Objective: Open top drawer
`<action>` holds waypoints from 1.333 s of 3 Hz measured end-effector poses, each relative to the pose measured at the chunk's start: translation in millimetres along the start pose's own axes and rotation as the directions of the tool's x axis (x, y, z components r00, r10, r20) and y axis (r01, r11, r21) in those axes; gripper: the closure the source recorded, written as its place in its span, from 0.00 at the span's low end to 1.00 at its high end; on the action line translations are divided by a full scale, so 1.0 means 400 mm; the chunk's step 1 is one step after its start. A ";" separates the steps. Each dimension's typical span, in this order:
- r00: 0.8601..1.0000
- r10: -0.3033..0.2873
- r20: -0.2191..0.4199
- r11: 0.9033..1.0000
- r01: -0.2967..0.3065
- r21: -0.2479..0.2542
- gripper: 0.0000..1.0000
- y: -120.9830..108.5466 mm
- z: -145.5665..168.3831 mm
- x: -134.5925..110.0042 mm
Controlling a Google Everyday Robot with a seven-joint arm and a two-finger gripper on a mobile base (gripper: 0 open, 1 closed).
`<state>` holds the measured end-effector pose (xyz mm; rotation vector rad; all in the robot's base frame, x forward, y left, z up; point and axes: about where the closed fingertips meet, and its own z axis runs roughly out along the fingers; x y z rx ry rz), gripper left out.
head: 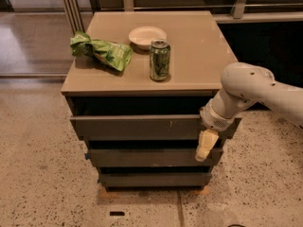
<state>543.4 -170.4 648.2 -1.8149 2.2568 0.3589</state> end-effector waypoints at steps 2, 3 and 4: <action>1.000 0.021 -0.001 0.999 -0.021 -0.046 0.00 0.074 -0.044 -0.013; 0.999 0.048 -0.003 0.994 -0.048 -0.096 0.00 0.157 -0.084 -0.014; 0.997 0.072 -0.019 0.985 -0.074 -0.154 0.00 0.227 -0.109 -0.007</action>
Offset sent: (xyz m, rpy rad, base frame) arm -0.0689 0.0112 0.0515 0.0247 0.1146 -0.0163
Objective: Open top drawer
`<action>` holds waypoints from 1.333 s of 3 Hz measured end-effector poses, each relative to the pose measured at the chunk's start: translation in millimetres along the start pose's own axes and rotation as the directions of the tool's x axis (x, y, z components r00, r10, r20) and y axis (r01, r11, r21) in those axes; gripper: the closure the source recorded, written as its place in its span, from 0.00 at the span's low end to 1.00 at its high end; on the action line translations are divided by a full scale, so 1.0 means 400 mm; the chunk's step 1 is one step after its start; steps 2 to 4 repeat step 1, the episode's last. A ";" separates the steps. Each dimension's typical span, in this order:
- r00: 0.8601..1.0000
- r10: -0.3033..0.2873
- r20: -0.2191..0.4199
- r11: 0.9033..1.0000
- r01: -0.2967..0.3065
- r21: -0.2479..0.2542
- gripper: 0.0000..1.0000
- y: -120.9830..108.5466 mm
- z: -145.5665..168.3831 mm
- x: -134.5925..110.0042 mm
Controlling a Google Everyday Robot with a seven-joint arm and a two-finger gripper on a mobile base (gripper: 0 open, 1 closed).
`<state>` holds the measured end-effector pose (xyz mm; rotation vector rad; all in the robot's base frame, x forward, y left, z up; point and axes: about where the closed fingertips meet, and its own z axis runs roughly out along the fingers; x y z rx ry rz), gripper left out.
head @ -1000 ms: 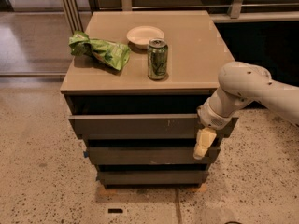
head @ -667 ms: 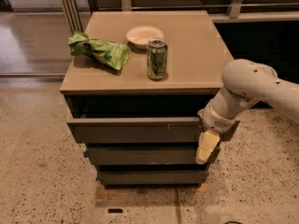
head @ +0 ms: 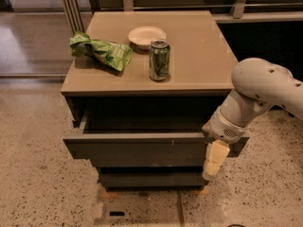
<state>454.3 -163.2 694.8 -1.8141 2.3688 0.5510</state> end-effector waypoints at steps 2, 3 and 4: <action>1.000 0.000 0.000 1.000 0.000 0.000 0.00 0.000 0.000 0.000; 1.000 0.000 0.000 1.000 0.000 0.000 0.00 0.000 0.000 0.000; 1.000 0.000 0.000 1.000 0.000 0.000 0.00 0.000 0.000 0.000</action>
Offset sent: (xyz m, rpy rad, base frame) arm 0.0000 0.0000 0.0000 0.0000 0.0000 0.0000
